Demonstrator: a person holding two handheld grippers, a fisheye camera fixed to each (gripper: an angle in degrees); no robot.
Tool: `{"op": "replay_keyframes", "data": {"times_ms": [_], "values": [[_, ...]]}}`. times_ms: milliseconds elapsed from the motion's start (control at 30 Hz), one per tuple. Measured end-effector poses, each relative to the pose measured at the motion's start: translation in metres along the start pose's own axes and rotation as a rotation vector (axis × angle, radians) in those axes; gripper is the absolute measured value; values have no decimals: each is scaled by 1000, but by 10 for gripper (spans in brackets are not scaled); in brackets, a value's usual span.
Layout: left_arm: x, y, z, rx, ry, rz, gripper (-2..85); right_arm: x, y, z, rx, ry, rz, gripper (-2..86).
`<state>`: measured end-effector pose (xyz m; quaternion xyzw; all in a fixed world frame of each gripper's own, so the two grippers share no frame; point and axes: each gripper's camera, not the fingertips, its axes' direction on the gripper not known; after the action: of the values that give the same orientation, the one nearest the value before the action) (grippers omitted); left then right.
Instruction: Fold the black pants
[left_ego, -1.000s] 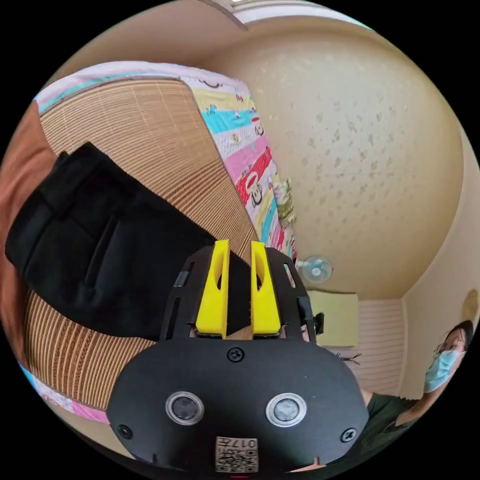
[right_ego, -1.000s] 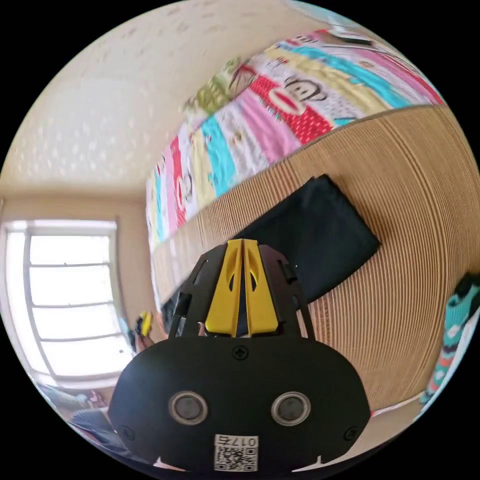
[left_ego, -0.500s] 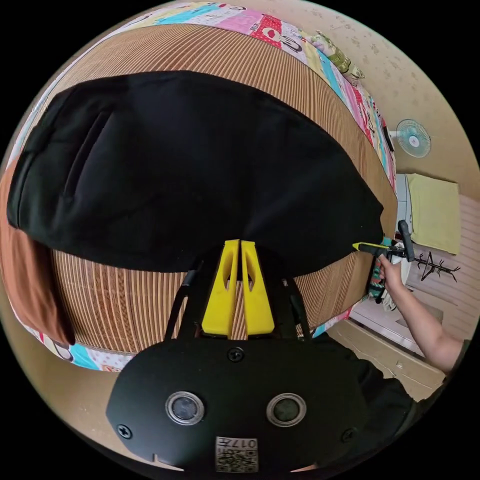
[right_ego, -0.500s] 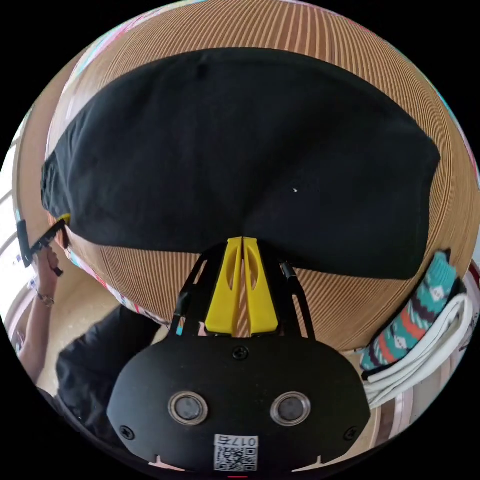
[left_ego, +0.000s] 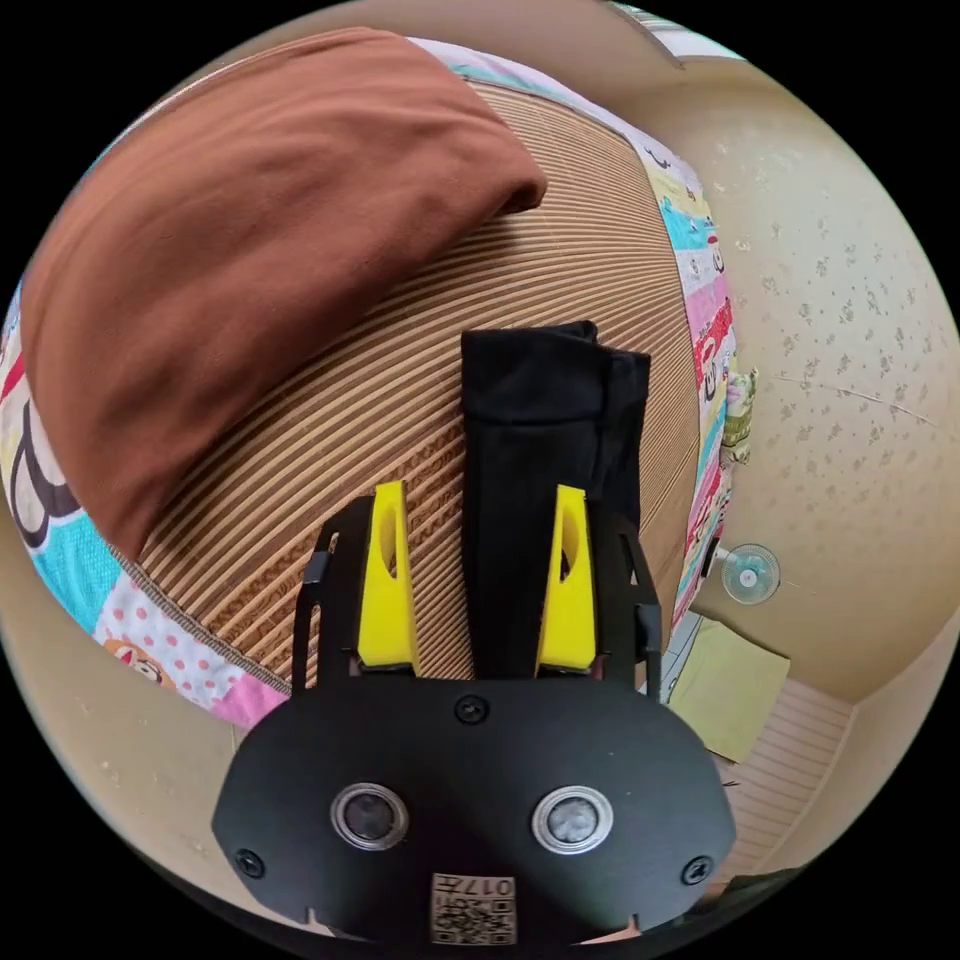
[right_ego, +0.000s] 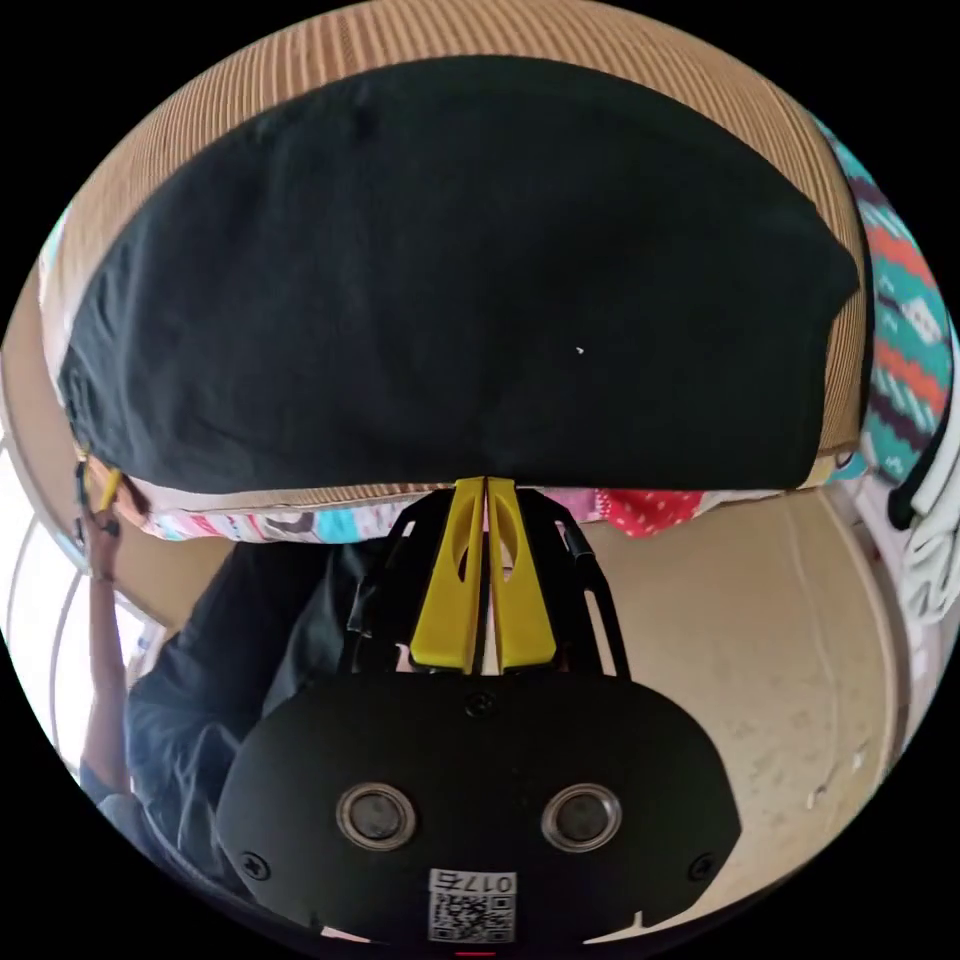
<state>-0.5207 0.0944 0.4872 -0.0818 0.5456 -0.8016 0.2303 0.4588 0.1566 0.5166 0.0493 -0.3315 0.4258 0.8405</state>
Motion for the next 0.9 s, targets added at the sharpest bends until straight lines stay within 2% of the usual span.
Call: {"op": "replay_keyframes", "data": {"times_ms": [67, 133, 200, 233, 300, 367, 500, 567, 600, 667, 767, 900], "values": [[1, -30, 13, -20, 30, 31, 127, 13, 12, -9, 48, -104, 40, 4], [-7, -48, 23, -77, 47, -8, 114, 25, 24, -13, 78, -176, 75, 3], [-25, -60, 24, -121, 142, -18, 82, 38, 39, -14, 107, -246, 105, 3], [-39, -66, 20, -138, 271, -9, 72, 41, 42, -14, 113, -262, 110, 3], [-50, -69, 12, -157, 459, 59, 66, 54, 56, -8, 133, -329, 144, 2], [-29, -65, -8, -192, 564, 288, 65, 64, 67, -3, 153, -396, 176, 2], [48, -25, -31, -242, 540, 634, 64, 85, 88, 12, 214, -557, 257, 2], [118, 33, -31, -307, 469, 926, 65, 95, 95, 20, 239, -626, 297, 2], [135, 51, -28, -330, 449, 1005, 65, 101, 99, 24, 261, -682, 324, 3], [191, 132, 1, -458, 349, 1311, 70, 110, 104, 31, 301, -775, 365, 3], [217, 222, 79, -664, 192, 1488, 104, 123, 110, 42, 353, -912, 409, 3], [193, 287, 182, -920, 125, 1465, 90, 133, 111, 53, 376, -1016, 386, 4]]}}
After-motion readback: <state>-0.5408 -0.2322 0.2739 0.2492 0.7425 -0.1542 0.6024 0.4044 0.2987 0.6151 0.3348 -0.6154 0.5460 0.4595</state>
